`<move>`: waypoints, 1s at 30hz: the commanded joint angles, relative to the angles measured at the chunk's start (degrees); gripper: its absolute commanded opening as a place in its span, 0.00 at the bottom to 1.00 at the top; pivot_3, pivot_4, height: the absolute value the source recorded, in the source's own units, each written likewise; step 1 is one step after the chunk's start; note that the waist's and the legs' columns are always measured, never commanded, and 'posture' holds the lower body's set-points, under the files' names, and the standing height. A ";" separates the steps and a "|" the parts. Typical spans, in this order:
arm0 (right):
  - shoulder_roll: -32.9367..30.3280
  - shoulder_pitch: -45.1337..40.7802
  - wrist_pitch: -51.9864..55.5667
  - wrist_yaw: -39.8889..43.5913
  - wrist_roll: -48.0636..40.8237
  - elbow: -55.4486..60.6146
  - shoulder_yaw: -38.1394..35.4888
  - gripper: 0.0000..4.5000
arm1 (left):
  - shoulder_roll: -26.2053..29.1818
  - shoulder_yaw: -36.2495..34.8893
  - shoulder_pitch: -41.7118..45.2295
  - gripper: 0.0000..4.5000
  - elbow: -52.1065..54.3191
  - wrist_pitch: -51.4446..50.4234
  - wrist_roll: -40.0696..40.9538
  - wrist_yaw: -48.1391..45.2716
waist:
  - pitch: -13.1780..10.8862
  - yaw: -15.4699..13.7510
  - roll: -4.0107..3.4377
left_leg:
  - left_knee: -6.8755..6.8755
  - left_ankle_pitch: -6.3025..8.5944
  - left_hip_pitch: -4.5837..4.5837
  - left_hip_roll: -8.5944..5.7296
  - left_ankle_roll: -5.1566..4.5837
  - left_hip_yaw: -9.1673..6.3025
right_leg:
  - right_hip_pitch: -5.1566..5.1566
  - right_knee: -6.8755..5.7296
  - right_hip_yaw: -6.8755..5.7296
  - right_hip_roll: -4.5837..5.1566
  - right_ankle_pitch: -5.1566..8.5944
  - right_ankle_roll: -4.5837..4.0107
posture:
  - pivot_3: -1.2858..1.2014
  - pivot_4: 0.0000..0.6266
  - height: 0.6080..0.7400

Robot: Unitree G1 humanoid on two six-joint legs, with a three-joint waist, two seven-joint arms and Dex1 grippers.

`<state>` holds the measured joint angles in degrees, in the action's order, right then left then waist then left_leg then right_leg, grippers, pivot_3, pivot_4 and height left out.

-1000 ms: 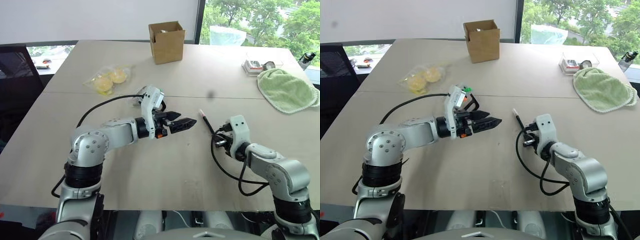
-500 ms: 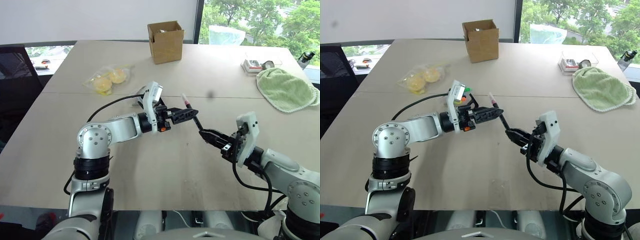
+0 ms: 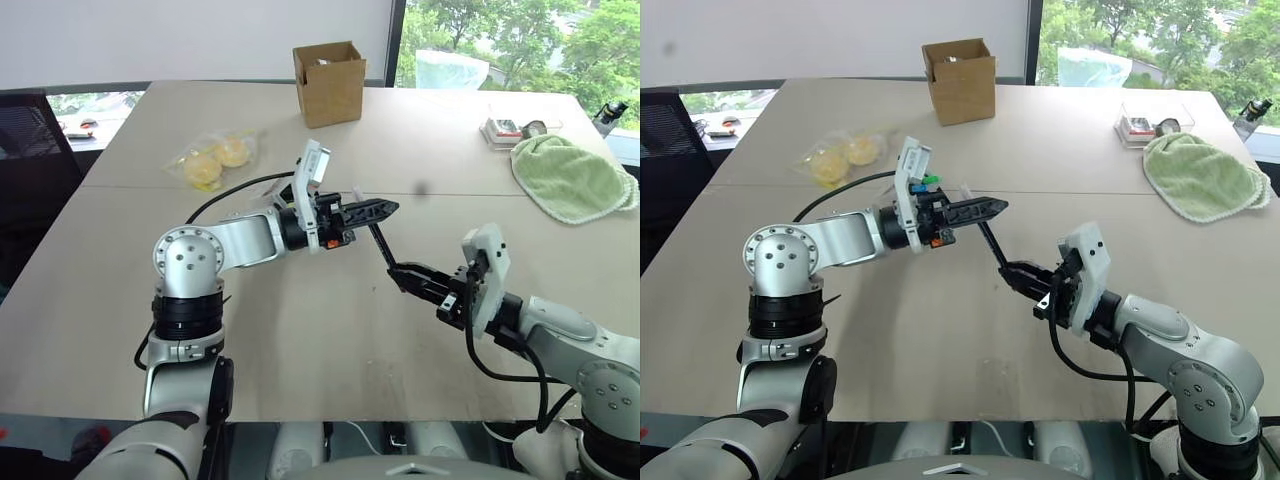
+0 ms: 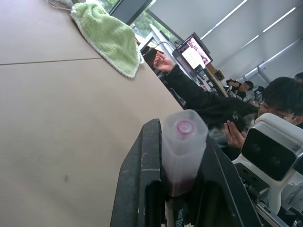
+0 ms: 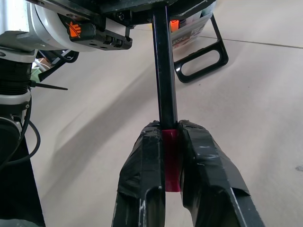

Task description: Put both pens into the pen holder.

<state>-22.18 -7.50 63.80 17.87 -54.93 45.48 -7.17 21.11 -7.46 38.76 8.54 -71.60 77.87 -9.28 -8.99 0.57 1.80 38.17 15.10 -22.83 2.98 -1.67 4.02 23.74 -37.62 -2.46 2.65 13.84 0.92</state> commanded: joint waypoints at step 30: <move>-24.53 -5.29 -16.72 16.99 -3.09 -1.51 -9.01 0.99 | 24.99 19.13 -0.32 0.00 17.34 46.11 -67.25 -21.57 | -0.29 -1.43 0.12 | -0.23 0.02 -0.12 -0.13 -0.03 0.05 | -0.01 0.53 0.01 0.03 -0.02 0.03 | 0.52 0.24 1.00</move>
<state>-45.86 -12.34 48.48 34.67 -57.60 42.79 -15.61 46.49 11.92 38.96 25.99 -28.08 12.78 -29.97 -9.27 -0.86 1.92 37.94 15.12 -22.96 2.88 -1.70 4.07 23.73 -37.08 -2.46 2.67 13.81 0.96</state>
